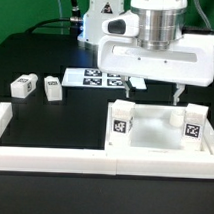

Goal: Assemble square table

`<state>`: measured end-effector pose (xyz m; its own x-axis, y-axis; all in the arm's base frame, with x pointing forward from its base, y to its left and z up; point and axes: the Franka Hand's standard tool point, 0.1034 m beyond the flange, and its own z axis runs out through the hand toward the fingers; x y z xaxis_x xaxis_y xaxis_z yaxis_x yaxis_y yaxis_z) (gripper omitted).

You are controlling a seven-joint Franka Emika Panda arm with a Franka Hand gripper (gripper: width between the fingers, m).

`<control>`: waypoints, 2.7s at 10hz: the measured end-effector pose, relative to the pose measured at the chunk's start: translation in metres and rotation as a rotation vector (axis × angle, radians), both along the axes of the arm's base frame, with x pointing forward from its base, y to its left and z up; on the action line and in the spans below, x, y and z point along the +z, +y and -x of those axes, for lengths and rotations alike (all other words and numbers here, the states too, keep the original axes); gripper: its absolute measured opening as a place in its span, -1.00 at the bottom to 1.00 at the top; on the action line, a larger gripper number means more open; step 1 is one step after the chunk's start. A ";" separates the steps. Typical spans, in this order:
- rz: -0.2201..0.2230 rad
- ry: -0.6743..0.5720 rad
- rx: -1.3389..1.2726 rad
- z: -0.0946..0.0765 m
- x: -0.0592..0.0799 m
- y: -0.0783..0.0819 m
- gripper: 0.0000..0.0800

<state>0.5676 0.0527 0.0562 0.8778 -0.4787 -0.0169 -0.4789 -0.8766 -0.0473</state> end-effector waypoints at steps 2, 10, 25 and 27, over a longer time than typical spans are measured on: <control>-0.009 0.020 -0.286 0.005 0.000 0.002 0.62; -0.067 0.079 -0.904 0.013 -0.008 0.004 0.62; -0.020 0.125 -0.927 0.037 -0.050 -0.011 -0.45; -0.020 0.116 -0.938 0.035 -0.049 -0.015 -0.78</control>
Offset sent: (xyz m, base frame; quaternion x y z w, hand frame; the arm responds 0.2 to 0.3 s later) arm -0.0117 -0.0344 -0.0074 0.0098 0.0224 0.3260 0.9450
